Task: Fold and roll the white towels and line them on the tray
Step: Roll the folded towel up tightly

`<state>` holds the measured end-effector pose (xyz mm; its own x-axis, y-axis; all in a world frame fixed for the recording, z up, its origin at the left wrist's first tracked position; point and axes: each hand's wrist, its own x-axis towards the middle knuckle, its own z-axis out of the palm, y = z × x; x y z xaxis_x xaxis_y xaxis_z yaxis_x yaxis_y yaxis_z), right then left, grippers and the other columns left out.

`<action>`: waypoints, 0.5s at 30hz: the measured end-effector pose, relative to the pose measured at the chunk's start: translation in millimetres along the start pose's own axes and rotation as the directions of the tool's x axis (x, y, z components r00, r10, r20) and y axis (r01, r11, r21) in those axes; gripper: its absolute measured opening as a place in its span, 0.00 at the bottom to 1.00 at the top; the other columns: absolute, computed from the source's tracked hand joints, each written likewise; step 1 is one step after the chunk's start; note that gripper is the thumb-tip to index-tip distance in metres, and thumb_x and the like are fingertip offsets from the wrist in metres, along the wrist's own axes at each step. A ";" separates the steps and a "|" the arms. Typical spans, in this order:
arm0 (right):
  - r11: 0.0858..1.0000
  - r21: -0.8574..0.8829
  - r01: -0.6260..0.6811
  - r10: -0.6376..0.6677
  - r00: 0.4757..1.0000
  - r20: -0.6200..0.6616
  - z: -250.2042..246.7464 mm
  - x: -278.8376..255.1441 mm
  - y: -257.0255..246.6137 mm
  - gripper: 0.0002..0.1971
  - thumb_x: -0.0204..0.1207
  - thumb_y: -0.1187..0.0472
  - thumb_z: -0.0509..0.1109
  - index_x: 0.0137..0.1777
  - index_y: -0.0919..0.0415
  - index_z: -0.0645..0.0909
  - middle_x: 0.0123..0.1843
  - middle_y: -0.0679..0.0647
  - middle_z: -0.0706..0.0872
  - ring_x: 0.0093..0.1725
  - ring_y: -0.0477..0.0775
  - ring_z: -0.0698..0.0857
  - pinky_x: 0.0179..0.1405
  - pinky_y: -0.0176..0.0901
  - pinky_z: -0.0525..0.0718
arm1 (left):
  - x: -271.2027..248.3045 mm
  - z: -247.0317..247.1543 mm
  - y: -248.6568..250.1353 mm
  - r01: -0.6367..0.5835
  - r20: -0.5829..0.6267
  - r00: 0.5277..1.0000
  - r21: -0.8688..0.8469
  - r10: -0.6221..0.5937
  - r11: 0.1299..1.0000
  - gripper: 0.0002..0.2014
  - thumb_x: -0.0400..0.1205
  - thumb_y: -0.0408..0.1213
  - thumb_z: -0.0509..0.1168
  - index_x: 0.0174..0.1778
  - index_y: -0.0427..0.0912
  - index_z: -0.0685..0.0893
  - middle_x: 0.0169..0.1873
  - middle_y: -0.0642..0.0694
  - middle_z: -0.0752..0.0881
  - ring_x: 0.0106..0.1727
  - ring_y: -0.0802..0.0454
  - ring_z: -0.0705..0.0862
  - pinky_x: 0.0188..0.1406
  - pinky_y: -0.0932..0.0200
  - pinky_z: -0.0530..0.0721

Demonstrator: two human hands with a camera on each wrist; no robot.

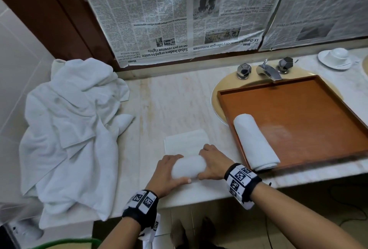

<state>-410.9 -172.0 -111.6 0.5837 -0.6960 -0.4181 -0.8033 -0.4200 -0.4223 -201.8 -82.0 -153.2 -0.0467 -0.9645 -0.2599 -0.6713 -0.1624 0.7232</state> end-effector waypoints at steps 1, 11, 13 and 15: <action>1.000 -0.006 0.000 0.000 1.000 0.014 -1.1 0.1 -0.1 0.35 0.64 0.42 0.79 0.66 0.60 0.75 0.62 0.54 0.73 0.64 0.54 0.71 0.60 0.45 0.75 | 1.6 -0.2 -0.3 0.019 0.012 1.000 0.025 -0.019 0.999 0.44 0.61 0.74 0.71 0.73 0.61 0.72 0.66 0.56 0.73 0.67 0.55 0.71 0.66 0.57 0.70; 0.998 -0.054 -0.019 0.025 0.995 0.099 -14.0 6.7 -4.8 0.32 0.62 0.41 0.78 0.61 0.59 0.78 0.58 0.53 0.73 0.53 0.50 0.71 0.51 0.43 0.78 | 0.7 0.4 4.9 0.070 0.024 0.997 -0.040 -0.069 0.997 0.38 0.65 0.68 0.72 0.69 0.54 0.77 0.63 0.56 0.75 0.65 0.56 0.75 0.66 0.58 0.74; 0.999 -0.045 -0.016 0.020 0.994 0.104 -14.2 7.6 -3.5 0.30 0.61 0.40 0.78 0.58 0.58 0.79 0.56 0.52 0.74 0.52 0.50 0.73 0.47 0.42 0.77 | -0.8 1.8 6.2 0.036 0.000 0.999 -0.042 -0.036 0.998 0.40 0.65 0.69 0.70 0.72 0.55 0.75 0.67 0.58 0.69 0.69 0.57 0.70 0.70 0.58 0.71; 0.999 -0.039 -0.036 0.040 0.993 0.114 -16.4 10.3 -4.2 0.30 0.60 0.41 0.79 0.57 0.57 0.80 0.56 0.52 0.75 0.52 0.51 0.74 0.47 0.42 0.78 | -3.4 5.0 6.5 -0.042 -0.056 0.998 0.010 0.043 0.999 0.40 0.69 0.68 0.69 0.77 0.57 0.72 0.71 0.60 0.66 0.71 0.58 0.67 0.72 0.59 0.68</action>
<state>-403.5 -187.0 -101.0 0.5606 -0.6414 -0.5238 -0.8278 -0.4171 -0.3752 -209.7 -78.8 -150.8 -0.0340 -0.9807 -0.1926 -0.6761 -0.1194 0.7271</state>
